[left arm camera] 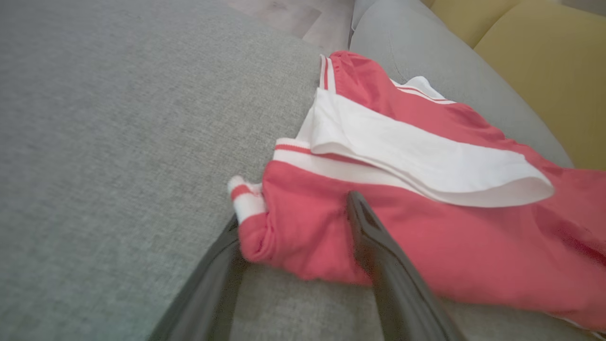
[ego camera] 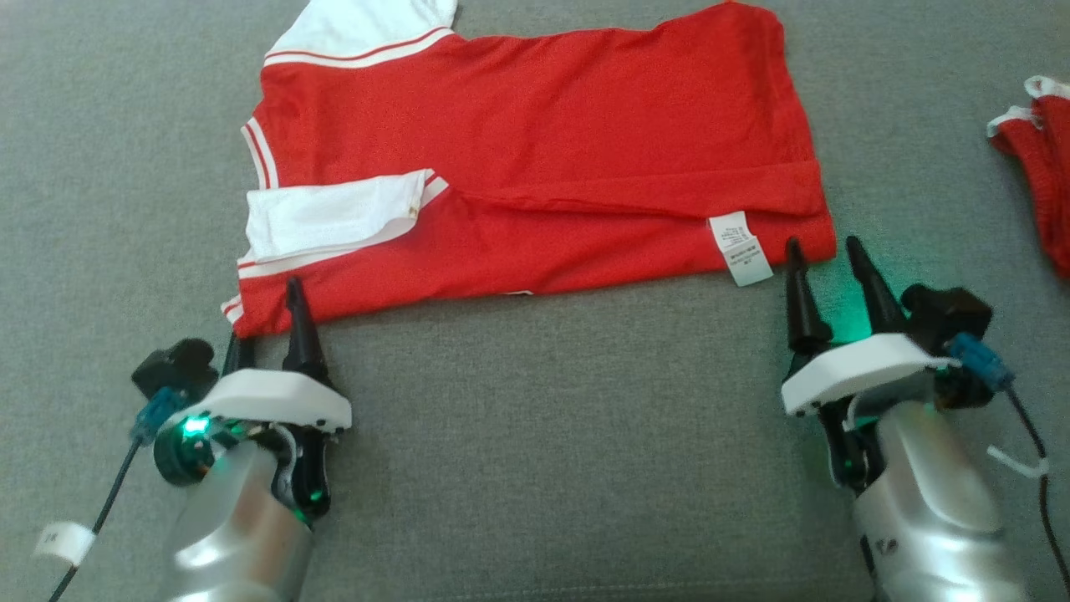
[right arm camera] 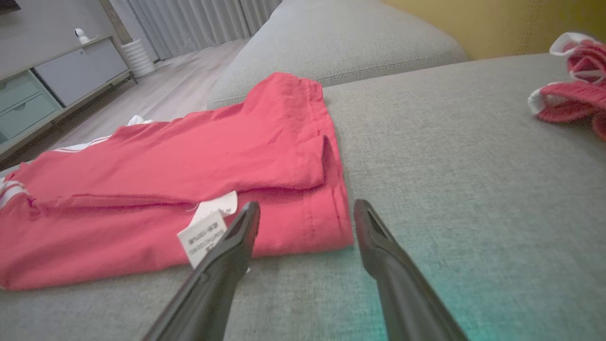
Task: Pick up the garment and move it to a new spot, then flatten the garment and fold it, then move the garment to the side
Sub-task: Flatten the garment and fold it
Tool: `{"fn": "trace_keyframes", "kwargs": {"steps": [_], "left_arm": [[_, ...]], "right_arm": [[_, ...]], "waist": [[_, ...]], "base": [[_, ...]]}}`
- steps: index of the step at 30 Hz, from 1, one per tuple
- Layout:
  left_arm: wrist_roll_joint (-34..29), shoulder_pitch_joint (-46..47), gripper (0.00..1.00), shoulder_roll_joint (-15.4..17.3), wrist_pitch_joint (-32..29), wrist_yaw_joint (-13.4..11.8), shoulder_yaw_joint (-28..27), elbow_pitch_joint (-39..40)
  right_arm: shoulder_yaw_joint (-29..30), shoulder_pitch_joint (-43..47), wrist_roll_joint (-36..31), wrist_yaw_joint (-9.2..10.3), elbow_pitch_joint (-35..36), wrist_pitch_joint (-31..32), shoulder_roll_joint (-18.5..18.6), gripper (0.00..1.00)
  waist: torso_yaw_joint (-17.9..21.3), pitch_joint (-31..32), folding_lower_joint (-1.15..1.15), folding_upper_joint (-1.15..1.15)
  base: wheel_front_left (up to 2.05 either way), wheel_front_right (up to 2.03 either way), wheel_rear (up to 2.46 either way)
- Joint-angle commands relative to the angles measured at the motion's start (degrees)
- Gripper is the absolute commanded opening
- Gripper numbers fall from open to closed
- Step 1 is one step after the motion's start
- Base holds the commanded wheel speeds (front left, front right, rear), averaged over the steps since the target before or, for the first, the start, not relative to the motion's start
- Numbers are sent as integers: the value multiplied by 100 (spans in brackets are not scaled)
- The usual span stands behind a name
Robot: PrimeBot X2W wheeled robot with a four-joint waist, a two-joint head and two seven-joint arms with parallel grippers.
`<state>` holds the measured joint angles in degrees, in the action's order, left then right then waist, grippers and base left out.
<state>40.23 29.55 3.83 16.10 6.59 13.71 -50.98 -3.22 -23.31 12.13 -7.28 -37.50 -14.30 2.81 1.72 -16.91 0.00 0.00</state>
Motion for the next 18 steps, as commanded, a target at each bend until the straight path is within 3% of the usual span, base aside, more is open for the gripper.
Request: {"fn": "trace_keyframes", "kwargs": {"steps": [1, 2, 12, 13, 14, 18], "left_arm": [[80, 21, 9, -73, -111, 89, 105, -84], [124, 60, 0, -54, -110, 89, 223, -111], [566, 259, 0, 105, -110, 89, 684, -123], [586, 269, 0, 113, -110, 90, 705, -103], [606, 272, 0, 119, -110, 90, 729, -75], [662, 247, 0, 182, -110, 90, 698, 152]], "right_arm": [[-86, -192, 59, -21, 116, -70, 7, 100], [-46, -254, 75, -21, 66, -70, 7, 100], [-122, -711, 30, -21, -1101, -70, 7, 100], [-217, -740, 84, -21, -1207, -70, 7, 30], [-301, -767, 177, -21, -1277, -70, 7, 0], [-602, -854, 742, -21, -1354, -70, 7, 0]], "waist": [[-19, -32, 0, 0], [-30, -50, 0, 0], [-131, -178, 0, 0], [-141, -188, 0, 0], [-148, -195, 0, 0], [-162, -188, 0, 0]], "base": [[0, 0, 0], [0, 0, 0], [0, 0, 0], [0, 0, 0], [0, 0, 0], [0, 0, 0]]}}
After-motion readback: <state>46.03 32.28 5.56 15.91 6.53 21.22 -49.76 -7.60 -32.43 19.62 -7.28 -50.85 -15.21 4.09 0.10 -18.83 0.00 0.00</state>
